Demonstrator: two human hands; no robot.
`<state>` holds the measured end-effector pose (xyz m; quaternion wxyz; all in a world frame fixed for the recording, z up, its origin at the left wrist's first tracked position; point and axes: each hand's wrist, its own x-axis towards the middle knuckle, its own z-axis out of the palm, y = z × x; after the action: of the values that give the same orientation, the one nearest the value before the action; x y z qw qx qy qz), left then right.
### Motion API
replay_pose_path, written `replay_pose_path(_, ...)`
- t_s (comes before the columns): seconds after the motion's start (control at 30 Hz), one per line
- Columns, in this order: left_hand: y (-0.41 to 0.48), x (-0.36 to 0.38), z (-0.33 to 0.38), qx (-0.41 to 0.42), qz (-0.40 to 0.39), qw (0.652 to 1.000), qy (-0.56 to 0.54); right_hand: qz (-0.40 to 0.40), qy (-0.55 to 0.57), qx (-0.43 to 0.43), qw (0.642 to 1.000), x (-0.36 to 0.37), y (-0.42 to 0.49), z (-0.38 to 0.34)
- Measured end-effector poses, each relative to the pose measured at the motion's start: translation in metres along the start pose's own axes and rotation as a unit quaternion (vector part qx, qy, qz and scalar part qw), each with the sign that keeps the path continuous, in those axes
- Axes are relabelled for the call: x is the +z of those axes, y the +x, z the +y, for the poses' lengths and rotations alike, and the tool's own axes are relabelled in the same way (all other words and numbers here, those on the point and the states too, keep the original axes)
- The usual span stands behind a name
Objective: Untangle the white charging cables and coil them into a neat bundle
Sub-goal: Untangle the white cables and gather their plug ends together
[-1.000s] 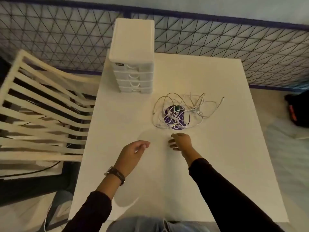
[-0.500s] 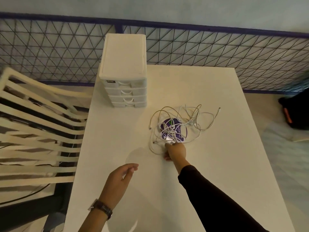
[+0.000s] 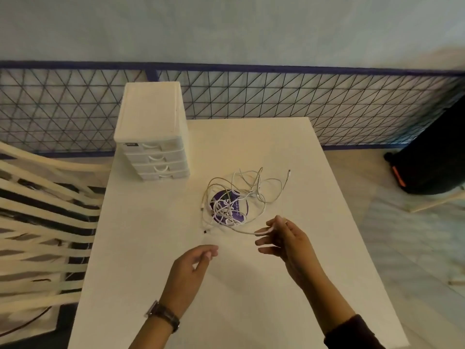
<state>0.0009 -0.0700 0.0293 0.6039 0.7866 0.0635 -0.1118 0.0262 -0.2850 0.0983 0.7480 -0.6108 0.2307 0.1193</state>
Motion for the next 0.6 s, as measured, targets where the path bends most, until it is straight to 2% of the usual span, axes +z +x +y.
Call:
replay_pose_path(0.17,0.002,0.024,0.030,0.056,-0.002,0.998,0.003,-0.026,0.133,-0.061,0.989,-0.014,-0.023,-0.051)
replay_pose_path(0.23,0.003,0.030,0.033,0.067,-0.009,0.998,0.017,-0.064,0.133,-0.085,0.985,-0.018,-0.032,-0.073)
replay_pose_path(0.37,0.009,0.037,0.032,0.060,0.000,0.998,0.032,-0.132,0.062,-0.098,0.984,-0.017,-0.038,-0.105)
replay_pose_path(0.47,0.015,0.040,0.031,0.037,0.010,0.999,0.017,-0.178,0.136,-0.091,0.970,-0.015,-0.043,-0.125)
replay_pose_path(0.53,0.018,0.040,0.031,0.027,0.014,0.999,0.010,-0.181,0.208,-0.094,0.957,-0.017,-0.046,-0.139)
replay_pose_path(0.6,0.020,0.040,0.030,0.021,0.017,1.000,0.003,-0.154,0.207,-0.115,0.959,-0.025,-0.044,-0.144)
